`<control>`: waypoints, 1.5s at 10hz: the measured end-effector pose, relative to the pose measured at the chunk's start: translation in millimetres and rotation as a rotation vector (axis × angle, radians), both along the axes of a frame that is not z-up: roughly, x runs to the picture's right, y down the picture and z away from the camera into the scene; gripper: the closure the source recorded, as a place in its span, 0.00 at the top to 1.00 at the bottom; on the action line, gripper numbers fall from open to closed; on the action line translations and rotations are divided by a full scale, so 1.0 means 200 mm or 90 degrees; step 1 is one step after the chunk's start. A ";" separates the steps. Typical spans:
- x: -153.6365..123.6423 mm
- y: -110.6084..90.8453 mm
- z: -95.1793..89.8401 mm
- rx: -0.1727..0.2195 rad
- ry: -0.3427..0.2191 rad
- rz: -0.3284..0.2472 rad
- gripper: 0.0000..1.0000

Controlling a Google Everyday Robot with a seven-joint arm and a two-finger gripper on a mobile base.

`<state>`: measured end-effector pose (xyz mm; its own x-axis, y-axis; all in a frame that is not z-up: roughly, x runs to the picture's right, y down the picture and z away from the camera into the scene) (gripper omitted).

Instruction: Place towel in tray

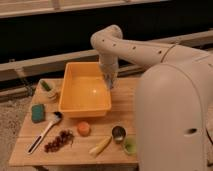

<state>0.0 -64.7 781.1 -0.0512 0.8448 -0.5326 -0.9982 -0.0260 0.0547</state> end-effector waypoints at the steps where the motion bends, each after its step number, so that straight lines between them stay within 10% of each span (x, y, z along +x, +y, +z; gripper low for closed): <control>1: -0.10 -0.03 0.04 0.004 -0.023 -0.020 0.00; 5: -0.37 -0.06 0.15 0.009 -0.127 -0.079 0.33; 9: -0.43 0.11 0.06 0.000 -0.206 -0.092 0.74; 15: -0.56 0.23 0.02 -0.015 -0.286 -0.136 0.80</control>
<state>-111.1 -18.9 785.5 0.3606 0.7989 -0.4814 -0.9061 0.1778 -0.3838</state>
